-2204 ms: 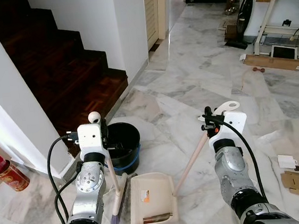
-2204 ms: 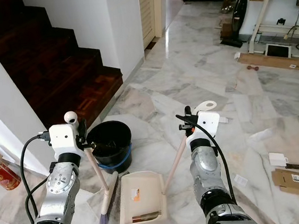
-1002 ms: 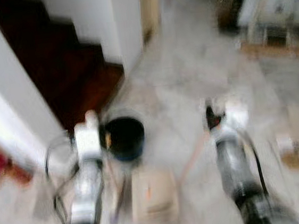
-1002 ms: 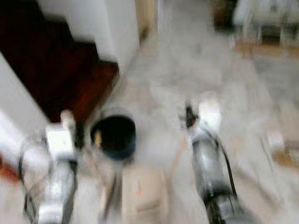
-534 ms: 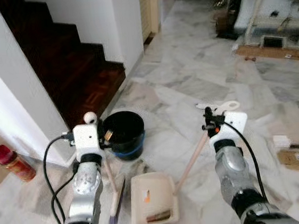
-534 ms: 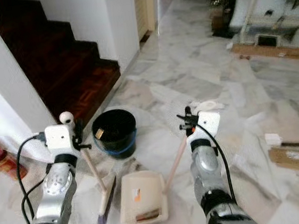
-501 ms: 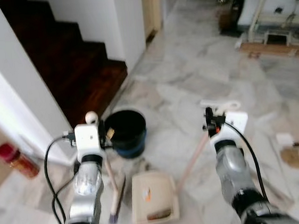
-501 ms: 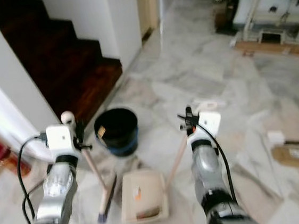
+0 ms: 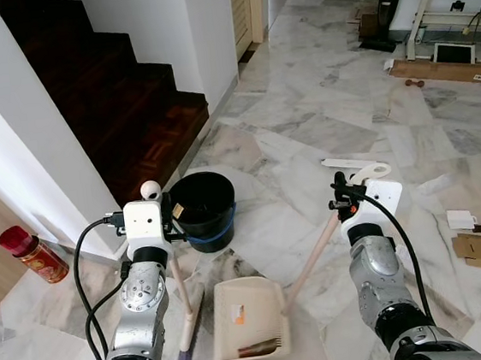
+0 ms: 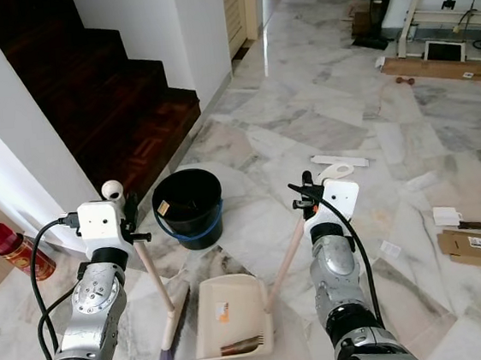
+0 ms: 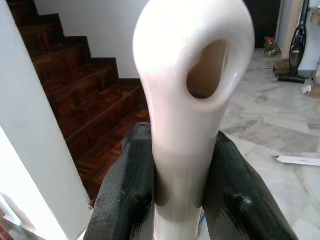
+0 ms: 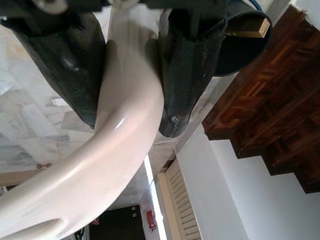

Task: Sweep floor

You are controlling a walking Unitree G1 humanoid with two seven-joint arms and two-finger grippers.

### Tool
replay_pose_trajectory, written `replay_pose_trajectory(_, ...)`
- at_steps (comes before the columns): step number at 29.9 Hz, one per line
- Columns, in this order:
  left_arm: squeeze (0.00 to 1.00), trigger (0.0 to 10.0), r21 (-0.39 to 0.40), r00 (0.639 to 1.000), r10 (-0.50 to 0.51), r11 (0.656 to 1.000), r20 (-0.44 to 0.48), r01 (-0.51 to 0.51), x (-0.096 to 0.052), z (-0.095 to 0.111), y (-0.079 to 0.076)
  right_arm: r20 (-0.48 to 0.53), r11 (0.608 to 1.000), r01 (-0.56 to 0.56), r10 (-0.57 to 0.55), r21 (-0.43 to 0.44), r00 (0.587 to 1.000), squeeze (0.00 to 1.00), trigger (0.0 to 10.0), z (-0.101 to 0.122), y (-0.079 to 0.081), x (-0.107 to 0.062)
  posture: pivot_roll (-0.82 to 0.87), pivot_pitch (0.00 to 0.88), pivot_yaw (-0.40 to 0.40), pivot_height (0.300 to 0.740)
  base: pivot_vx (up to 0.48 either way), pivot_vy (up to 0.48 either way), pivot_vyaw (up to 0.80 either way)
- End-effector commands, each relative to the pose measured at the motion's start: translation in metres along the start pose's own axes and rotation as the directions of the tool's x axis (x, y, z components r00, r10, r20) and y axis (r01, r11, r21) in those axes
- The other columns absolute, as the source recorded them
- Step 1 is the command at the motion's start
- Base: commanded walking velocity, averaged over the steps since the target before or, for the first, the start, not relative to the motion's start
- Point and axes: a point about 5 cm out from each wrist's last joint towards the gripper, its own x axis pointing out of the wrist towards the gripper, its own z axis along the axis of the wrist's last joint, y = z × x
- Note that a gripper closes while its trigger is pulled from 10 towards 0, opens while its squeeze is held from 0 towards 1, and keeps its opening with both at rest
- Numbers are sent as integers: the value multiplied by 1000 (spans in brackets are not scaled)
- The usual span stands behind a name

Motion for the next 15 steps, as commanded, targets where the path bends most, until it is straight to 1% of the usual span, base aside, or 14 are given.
replay_pose_trajectory(1,0,10000,18,999,1,1000,39,-2,4,9,3,51,1000,-11,10,12,999,0,10000,10,6,5,91,0,28,740,0,0,406)
replay_pose_trajectory(6,0,10000,17,999,3,1000,40,-3,4,9,1,52,1000,-11,11,11,999,0,10000,11,5,5,90,0,21,740,0,0,409)
replay_pose_trajectory(15,0,10000,20,999,12,1000,33,-13,3,8,2,56,999,-19,17,33,998,0,10000,12,6,6,88,0,18,740,0,0,0)
